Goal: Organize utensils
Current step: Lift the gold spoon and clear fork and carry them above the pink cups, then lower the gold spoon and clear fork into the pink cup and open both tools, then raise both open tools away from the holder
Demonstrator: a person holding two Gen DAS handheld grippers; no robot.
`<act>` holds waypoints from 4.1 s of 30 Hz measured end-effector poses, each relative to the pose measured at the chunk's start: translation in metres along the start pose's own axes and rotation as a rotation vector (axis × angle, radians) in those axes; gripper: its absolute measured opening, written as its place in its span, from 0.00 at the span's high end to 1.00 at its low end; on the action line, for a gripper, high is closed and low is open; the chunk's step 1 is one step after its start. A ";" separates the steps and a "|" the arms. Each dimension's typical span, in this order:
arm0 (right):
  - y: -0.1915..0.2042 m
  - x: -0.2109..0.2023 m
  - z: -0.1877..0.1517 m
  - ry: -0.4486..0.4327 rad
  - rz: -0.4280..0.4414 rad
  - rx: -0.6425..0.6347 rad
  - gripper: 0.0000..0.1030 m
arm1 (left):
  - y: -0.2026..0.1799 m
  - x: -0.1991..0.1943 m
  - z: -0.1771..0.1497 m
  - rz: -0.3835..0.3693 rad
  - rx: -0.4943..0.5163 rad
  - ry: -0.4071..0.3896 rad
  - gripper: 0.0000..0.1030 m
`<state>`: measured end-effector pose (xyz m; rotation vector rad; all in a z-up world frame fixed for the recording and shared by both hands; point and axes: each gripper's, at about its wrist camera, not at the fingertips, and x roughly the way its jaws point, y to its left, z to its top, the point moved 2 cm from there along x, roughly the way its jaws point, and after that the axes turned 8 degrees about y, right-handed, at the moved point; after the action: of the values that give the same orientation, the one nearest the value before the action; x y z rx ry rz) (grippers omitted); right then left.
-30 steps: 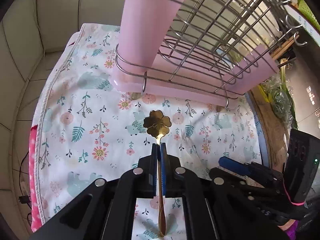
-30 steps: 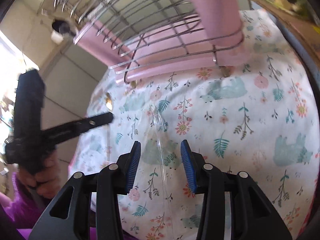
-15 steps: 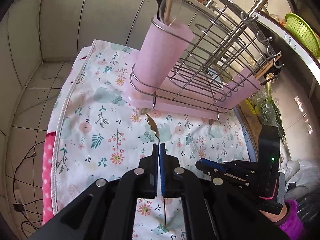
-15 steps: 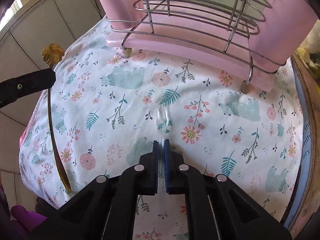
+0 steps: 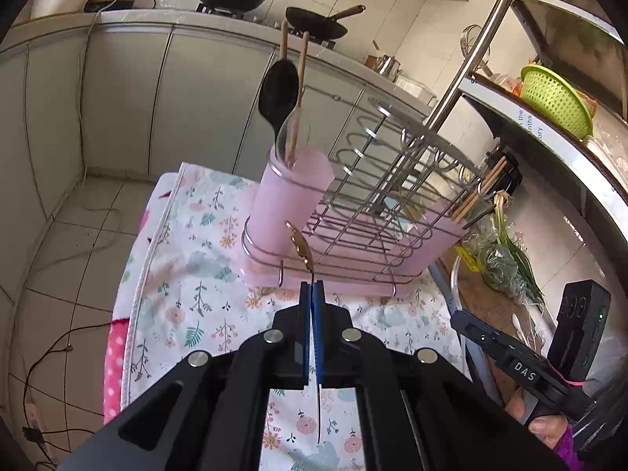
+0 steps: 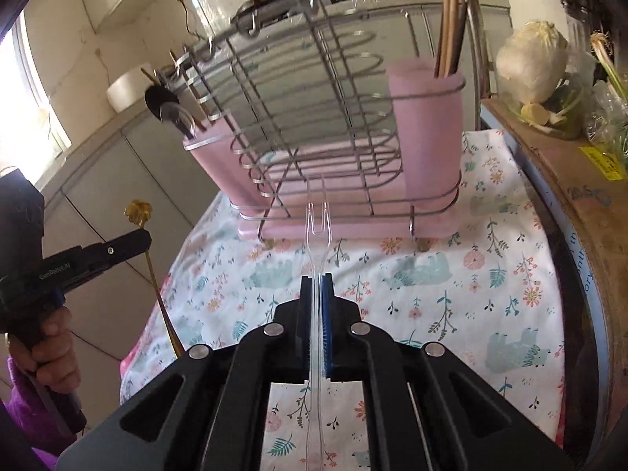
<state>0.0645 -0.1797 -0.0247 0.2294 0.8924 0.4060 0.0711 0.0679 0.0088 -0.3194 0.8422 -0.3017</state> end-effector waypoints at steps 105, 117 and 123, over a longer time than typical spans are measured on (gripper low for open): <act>-0.018 -0.067 0.109 -0.487 -0.181 -0.120 0.53 | -0.050 0.028 0.073 0.179 0.150 -0.185 0.73; -0.015 -0.074 0.083 -0.457 -0.146 -0.075 0.51 | -0.065 0.008 0.062 0.176 0.158 -0.234 0.58; -0.011 -0.077 0.073 -0.443 -0.139 -0.075 0.51 | -0.070 0.005 0.057 0.173 0.163 -0.229 0.58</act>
<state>0.0822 -0.2252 0.0709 0.1775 0.4534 0.2440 0.1090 0.0110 0.0682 -0.1250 0.6104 -0.1668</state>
